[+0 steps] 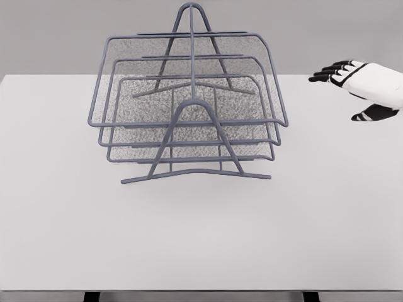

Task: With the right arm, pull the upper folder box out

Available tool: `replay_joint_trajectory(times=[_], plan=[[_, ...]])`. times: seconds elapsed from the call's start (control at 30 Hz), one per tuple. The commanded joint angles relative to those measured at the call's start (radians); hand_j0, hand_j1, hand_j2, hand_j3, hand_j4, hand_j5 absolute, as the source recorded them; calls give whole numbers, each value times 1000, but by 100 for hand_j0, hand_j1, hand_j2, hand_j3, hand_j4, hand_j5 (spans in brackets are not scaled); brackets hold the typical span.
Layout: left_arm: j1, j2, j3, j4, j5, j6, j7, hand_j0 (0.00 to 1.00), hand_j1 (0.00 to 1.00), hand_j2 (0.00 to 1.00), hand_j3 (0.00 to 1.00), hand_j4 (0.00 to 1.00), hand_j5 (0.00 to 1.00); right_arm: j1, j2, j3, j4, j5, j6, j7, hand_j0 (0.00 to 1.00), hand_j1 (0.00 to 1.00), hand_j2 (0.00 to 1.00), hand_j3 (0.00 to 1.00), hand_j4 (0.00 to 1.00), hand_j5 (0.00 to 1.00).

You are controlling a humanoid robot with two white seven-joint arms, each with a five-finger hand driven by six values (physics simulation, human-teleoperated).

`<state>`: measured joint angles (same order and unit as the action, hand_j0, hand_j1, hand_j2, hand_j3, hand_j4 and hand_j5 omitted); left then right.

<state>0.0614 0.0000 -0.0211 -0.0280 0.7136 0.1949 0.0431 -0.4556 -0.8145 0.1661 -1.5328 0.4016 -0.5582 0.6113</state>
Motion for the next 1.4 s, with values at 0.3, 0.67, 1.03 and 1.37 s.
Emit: replay_joint_trajectory(times=[0.3, 0.67, 1.03, 1.37], plan=[[0, 0, 0, 0, 0, 0, 0, 100, 100, 100, 100, 100, 100, -204, 196, 164, 249, 83, -53, 0, 100, 100, 100, 100, 100, 100], [0, 0, 0, 0, 0, 0, 0, 100, 100, 100, 100, 100, 100, -245, 244, 141, 270, 71, -53, 0, 100, 100, 100, 100, 100, 100], [0, 0, 0, 0, 0, 0, 0, 100, 100, 100, 100, 100, 100, -216, 244, 190, 250, 71, -53, 0, 100, 100, 100, 100, 100, 100], [0, 0, 0, 0, 0, 0, 0, 100, 100, 100, 100, 100, 100, -196, 146, 179, 243, 69, -53, 0, 100, 100, 100, 100, 100, 100]])
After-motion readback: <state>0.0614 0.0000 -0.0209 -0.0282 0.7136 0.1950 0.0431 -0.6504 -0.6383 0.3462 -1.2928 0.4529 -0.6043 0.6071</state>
